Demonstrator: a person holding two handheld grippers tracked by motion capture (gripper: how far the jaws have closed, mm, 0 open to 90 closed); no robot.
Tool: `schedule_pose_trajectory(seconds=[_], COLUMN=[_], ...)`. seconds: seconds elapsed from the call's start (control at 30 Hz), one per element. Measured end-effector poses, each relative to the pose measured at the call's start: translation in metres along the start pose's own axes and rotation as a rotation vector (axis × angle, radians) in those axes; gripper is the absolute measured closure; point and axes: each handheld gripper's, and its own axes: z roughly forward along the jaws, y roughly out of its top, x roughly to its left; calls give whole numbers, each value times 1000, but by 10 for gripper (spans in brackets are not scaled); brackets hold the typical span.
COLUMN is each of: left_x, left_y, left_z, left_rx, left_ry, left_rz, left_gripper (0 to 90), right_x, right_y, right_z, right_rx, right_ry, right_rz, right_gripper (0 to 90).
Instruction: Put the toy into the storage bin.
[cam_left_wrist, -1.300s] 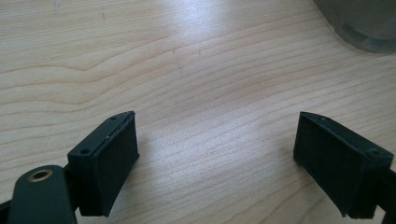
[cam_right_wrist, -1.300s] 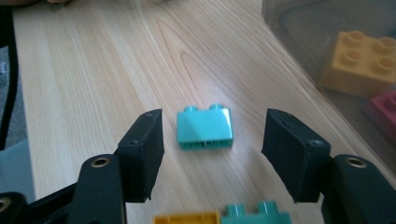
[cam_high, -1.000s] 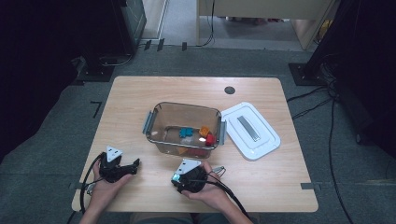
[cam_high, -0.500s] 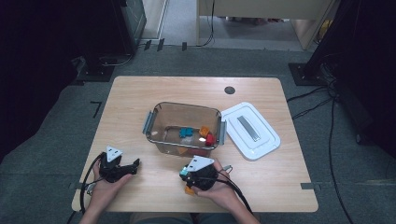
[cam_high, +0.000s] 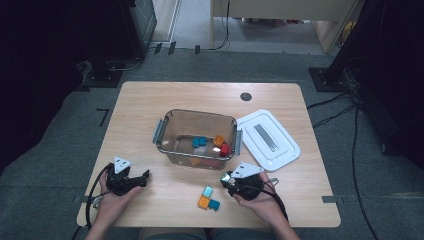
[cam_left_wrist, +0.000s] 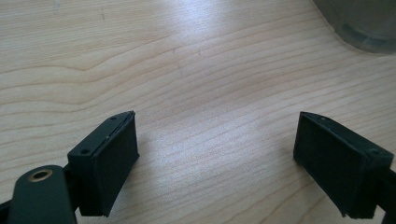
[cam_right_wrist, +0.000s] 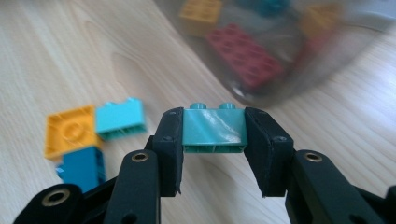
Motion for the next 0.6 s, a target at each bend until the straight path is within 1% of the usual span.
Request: schedule_pose_trajectory(seconds=[0.03, 0.1, 0.13, 0.27, 0.37, 0.4, 0.43, 0.47, 0.5, 0.53, 0.57, 0.6], left_x=[0, 0, 0, 0, 0, 0, 0, 0, 0, 0, 0, 0], left_y=[0, 0, 0, 0, 0, 0, 0, 0, 0, 0, 0, 0], left_z=[0, 0, 0, 0, 0, 0, 0, 0, 0, 0, 0, 0], left_rx=[0, 0, 0, 0, 0, 0, 0, 0, 0, 0, 0, 0], left_ry=[0, 0, 0, 0, 0, 0, 0, 0, 0, 0, 0, 0], left_rz=[0, 0, 0, 0, 0, 0, 0, 0, 0, 0, 0, 0], left_gripper=[135, 135, 135, 135, 135, 135, 135, 135, 134, 134, 135, 135], right_x=[-8, -11, -18, -35, -46, -46, -52, -52, -57, -57, -62, -62], right_y=[-4, -5, -8, -15, -17, -17, -18, -18, -17, -17, -15, -15], right_z=[-7, -9, -15, -27, -34, -34, -38, -38, -43, -43, -47, -47], right_rx=[-1, -2, 2, 3, 14, 14, 18, 18, 20, 20, 29, 29], right_ry=[-17, -24, -42, -74, -89, -89, -91, -91, -95, -95, -98, -98], right_rz=[16, 21, 37, 73, 100, 100, 112, 112, 123, 123, 137, 137], right_gripper=[604, 604, 604, 604, 604, 604, 604, 604, 604, 604, 604, 604])
